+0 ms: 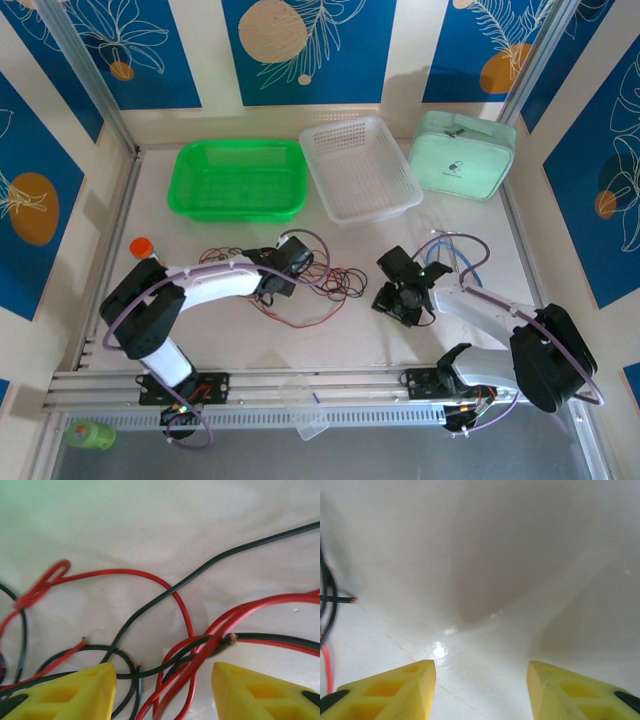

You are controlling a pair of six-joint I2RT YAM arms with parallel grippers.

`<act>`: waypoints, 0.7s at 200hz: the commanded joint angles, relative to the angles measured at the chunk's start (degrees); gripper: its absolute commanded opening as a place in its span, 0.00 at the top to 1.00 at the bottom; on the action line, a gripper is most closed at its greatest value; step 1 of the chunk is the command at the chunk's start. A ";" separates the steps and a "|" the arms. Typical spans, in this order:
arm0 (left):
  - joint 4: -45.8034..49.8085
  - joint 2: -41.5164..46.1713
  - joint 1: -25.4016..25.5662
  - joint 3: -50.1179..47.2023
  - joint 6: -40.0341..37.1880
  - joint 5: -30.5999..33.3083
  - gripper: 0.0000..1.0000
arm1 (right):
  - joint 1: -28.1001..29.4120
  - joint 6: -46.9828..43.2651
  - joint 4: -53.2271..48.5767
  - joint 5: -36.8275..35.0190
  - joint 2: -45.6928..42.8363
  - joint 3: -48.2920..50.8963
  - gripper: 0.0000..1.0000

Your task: Untangle the cables

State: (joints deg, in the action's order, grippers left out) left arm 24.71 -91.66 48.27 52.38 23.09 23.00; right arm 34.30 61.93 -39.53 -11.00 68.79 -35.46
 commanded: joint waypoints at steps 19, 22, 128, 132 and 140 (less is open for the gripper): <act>4.91 8.78 0.06 0.79 -2.22 0.42 0.32 | 0.42 -10.15 -4.19 -3.33 1.04 -11.16 0.39; 5.23 9.26 -0.01 0.98 -2.32 0.39 0.31 | 0.48 -10.93 -4.10 -3.32 1.68 -11.92 0.39; 4.41 -3.77 -1.54 4.44 8.68 5.74 0.41 | 5.67 -19.69 -2.43 -6.16 33.66 -33.36 0.45; 4.26 -4.30 -1.53 4.40 9.18 5.87 0.41 | 5.83 -19.41 -2.96 -6.64 34.46 -33.79 0.45; 3.81 -5.27 -1.68 4.24 9.96 6.04 0.41 | 6.02 -18.79 -3.64 -7.16 35.73 -34.05 0.46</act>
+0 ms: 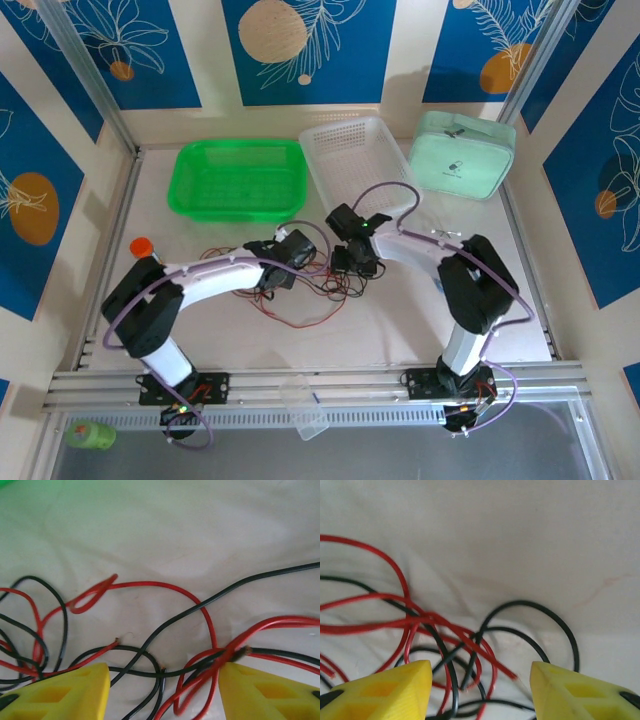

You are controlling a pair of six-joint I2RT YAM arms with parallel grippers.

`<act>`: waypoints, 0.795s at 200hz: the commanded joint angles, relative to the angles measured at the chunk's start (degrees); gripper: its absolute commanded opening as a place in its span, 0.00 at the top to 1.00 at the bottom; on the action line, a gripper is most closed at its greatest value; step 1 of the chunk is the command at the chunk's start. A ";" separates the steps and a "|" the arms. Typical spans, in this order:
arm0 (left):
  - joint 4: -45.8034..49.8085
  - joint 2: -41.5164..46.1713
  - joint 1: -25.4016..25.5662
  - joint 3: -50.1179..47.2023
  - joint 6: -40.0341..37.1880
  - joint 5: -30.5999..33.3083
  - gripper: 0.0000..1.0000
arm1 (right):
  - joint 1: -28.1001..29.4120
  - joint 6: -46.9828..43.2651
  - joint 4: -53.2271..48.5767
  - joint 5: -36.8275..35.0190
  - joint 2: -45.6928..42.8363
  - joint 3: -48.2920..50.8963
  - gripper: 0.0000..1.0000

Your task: Untangle the cables

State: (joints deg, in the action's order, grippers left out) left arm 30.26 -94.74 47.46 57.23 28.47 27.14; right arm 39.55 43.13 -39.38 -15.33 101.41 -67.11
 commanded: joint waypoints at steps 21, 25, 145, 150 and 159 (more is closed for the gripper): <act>-1.90 -4.45 -0.98 -1.39 6.14 2.81 0.41 | 0.79 2.05 -4.25 -3.81 5.30 -1.65 0.49; -1.73 -4.68 -1.08 -1.62 6.48 3.24 0.41 | 0.72 2.55 -4.30 -4.14 5.52 -1.26 0.49; -2.90 -2.67 -9.33 -13.93 11.35 4.18 0.46 | -4.42 13.52 -7.13 -9.98 -15.08 19.11 0.67; -2.71 -2.97 -9.38 -13.74 11.26 4.21 0.46 | -4.63 13.70 -7.15 -9.69 -15.91 19.80 0.67; -2.90 -3.08 -9.33 -13.64 11.12 4.11 0.46 | -4.90 14.12 -7.21 -9.21 -17.22 20.86 0.67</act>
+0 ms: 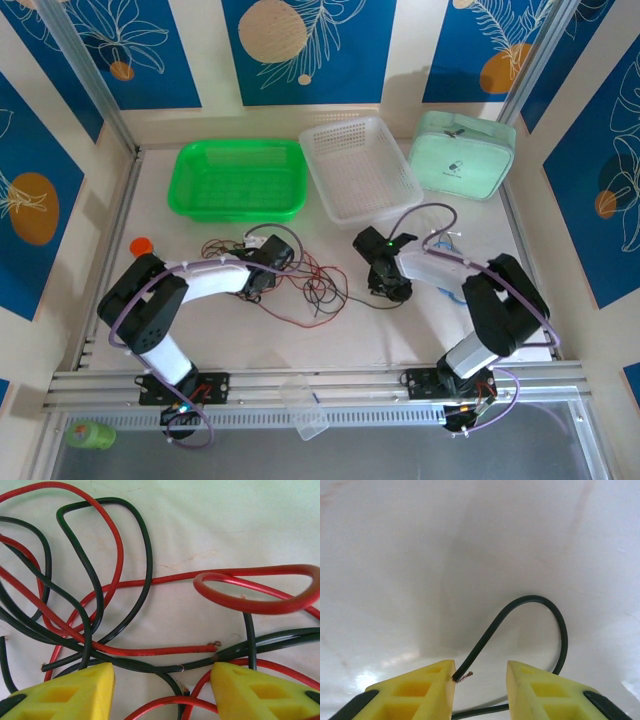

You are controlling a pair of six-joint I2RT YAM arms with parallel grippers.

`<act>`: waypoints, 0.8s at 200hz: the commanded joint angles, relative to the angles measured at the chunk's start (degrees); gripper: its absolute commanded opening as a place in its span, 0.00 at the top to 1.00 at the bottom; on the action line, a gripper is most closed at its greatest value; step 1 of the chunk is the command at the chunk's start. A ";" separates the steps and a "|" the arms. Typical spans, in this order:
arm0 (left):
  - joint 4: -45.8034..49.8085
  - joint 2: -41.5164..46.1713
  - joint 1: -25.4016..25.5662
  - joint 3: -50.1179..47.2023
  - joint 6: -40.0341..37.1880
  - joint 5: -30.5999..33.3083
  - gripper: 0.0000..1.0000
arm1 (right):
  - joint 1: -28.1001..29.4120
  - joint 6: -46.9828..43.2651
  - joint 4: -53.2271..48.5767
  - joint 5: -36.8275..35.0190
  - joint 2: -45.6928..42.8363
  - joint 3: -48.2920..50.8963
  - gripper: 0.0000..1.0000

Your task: Untangle the cables

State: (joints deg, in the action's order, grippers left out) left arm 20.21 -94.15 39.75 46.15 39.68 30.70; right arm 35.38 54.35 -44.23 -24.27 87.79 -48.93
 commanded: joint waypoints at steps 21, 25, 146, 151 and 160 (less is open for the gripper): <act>5.50 -3.00 -1.62 -3.16 -0.55 -0.66 0.46 | -0.38 2.76 -1.85 1.19 -6.59 3.72 0.67; 5.28 -2.82 -1.65 -3.24 -0.52 -0.97 0.46 | -0.12 2.25 -1.41 1.45 -7.12 3.62 0.67; 5.56 0.04 -1.62 -3.26 -0.73 -1.85 0.46 | 6.61 -10.59 4.86 7.80 13.83 -14.78 0.58; 5.48 0.02 -1.65 -3.26 -0.67 -1.84 0.46 | 6.79 -10.20 4.90 7.92 14.49 -15.01 0.58; 5.37 -0.12 -1.70 -3.28 -0.66 -1.79 0.47 | 7.05 -9.72 4.86 8.14 15.44 -15.14 0.59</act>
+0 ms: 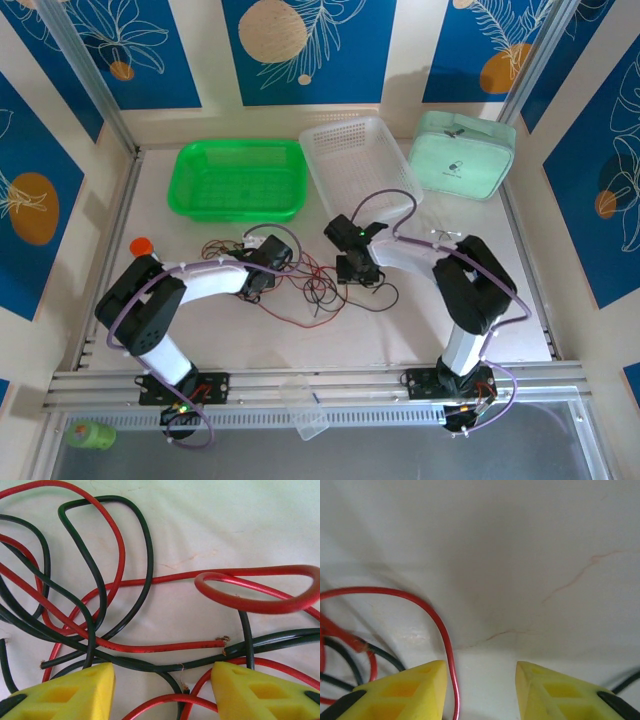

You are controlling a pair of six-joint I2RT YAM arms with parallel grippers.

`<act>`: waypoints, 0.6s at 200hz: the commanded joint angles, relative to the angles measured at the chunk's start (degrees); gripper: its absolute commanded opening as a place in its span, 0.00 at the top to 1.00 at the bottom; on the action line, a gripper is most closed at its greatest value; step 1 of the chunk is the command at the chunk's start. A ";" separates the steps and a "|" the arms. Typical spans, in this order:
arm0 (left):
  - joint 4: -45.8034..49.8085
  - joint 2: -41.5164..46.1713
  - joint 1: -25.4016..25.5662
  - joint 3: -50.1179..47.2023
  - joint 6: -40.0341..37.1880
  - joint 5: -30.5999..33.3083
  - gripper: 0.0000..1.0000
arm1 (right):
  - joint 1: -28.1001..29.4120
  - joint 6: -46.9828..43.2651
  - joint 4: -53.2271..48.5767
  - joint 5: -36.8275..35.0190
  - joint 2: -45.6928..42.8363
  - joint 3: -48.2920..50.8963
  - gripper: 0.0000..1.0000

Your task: Untangle the cables

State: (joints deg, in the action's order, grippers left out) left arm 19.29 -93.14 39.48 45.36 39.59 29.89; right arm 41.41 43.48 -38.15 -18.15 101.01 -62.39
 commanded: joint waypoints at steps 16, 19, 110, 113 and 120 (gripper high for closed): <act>6.12 -1.87 -1.56 -2.54 -0.27 -1.06 0.54 | 1.05 2.15 -1.85 1.57 3.08 -1.30 0.59; 6.11 -2.02 -1.60 -2.56 -0.22 -1.15 0.57 | 1.04 2.33 -2.17 1.28 3.18 -1.21 0.60; 4.47 -2.99 -3.45 -3.88 0.31 -2.73 0.67 | -8.64 8.24 -9.98 -7.37 -9.55 12.13 0.92; 4.40 -3.00 -3.53 -3.88 0.32 -2.88 0.67 | -9.09 8.36 -10.16 -7.34 -10.17 12.34 0.92; 4.19 -3.07 -3.60 -3.85 0.24 -3.02 0.67 | -10.00 8.52 -10.51 -7.42 -11.45 12.96 0.92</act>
State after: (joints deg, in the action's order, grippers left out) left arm 17.91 -93.43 38.54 44.86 40.05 28.40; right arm 34.22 49.63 -41.76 -22.48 93.32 -52.69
